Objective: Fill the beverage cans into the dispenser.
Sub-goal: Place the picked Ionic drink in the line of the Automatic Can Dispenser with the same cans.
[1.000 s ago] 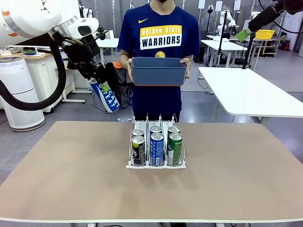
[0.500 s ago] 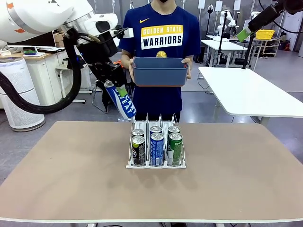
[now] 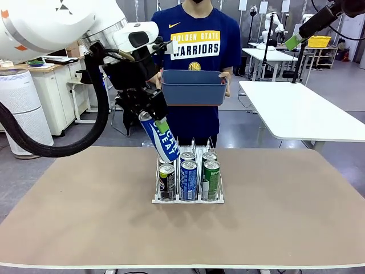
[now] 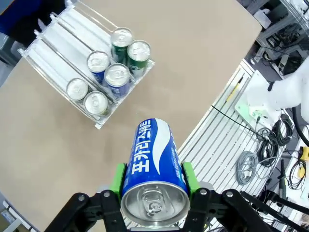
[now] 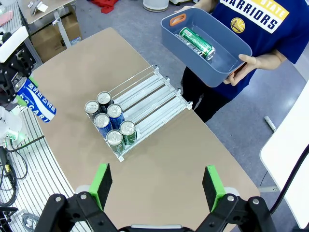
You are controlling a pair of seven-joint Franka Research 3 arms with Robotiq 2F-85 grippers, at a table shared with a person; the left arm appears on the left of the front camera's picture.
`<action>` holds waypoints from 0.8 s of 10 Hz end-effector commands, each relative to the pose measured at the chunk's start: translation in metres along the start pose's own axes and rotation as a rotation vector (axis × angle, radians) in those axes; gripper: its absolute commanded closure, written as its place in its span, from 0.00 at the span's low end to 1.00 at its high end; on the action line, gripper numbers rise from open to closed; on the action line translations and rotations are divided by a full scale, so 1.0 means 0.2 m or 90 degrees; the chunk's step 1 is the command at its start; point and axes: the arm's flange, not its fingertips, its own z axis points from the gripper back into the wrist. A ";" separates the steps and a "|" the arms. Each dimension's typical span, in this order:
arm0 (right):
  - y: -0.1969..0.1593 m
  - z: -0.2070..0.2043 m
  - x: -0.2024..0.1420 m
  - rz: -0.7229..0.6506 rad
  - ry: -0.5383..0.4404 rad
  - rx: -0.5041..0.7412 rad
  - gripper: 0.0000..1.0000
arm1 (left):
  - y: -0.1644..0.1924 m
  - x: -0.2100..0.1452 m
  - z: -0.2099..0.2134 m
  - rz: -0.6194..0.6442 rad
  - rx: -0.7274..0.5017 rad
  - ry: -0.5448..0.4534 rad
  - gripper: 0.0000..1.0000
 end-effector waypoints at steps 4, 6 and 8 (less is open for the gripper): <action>0.00 0.00 0.00 -0.001 0.001 0.000 0.00 | 0.03 0.02 0.01 0.019 0.011 0.000 0.43; 0.00 0.00 0.00 -0.001 0.001 0.000 0.00 | -0.02 0.03 -0.07 0.042 0.011 -0.010 0.43; 0.00 0.00 0.00 -0.001 0.001 0.000 0.00 | -0.13 0.03 -0.20 0.084 0.053 -0.035 0.43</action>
